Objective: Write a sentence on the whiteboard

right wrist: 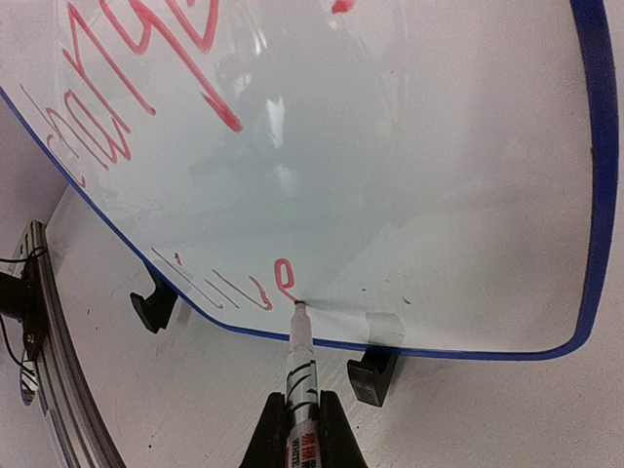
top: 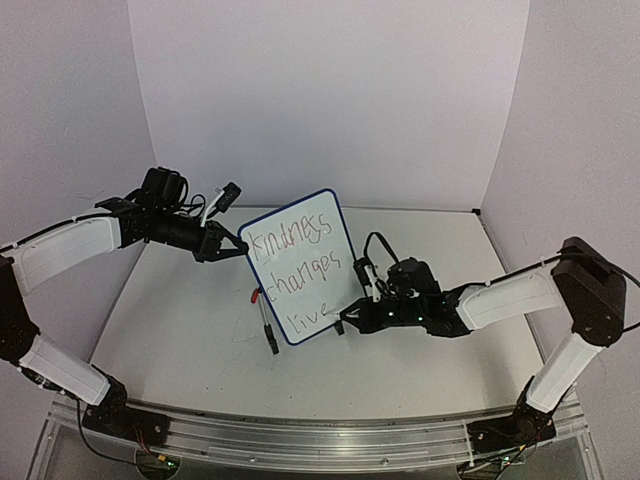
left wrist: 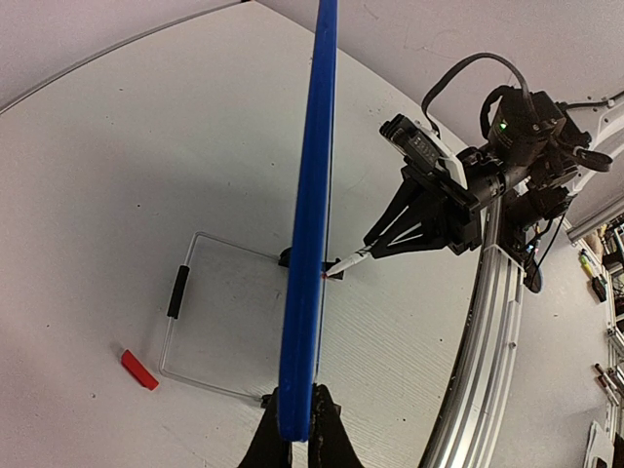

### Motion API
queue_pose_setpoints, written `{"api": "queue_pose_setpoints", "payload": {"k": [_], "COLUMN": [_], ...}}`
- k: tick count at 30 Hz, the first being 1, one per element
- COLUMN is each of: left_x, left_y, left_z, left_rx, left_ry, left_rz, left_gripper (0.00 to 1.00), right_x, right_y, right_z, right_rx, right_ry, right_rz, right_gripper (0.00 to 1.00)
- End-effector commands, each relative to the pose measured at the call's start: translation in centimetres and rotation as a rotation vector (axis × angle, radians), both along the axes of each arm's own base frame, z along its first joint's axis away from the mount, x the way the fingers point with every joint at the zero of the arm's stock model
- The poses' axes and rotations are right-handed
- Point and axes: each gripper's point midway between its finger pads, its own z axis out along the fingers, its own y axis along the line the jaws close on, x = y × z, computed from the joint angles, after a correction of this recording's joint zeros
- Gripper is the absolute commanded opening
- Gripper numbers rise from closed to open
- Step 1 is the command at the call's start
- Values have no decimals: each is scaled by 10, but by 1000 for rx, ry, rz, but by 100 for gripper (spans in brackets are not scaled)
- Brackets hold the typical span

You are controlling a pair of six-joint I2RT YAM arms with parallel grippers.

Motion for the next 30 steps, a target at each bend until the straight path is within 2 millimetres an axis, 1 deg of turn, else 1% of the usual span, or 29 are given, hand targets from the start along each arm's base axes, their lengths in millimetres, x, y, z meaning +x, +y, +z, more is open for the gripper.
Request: {"api": "queue_pose_setpoints", "payload": {"k": [1, 5, 10, 18, 22, 30], "left_x": [0, -1, -1, -2, -2, -2], "left_y": [5, 5, 5, 5, 5, 5], "left_z": [-8, -8, -7, -6, -5, -5], "left_rx": [52, 52, 50, 48, 46, 47], "left_ry": [-13, -14, -17, -19, -19, -19], "left_rz": [11, 11, 11, 10, 10, 11], "left_gripper": [0, 0, 0, 0, 0, 0], "right_x": [18, 19, 19, 5, 9, 16], "right_y": [-13, -15, -19, -14, -16, -13], "right_z": [12, 16, 27, 58, 56, 51], "right_rx": [-17, -15, -1, 98, 100, 108], "right_ry": [-66, -76, -100, -134, -123, -107], "right_rz": [-97, -107, -119, -52, -59, -65], "right_gripper": [0, 0, 0, 0, 0, 0]}}
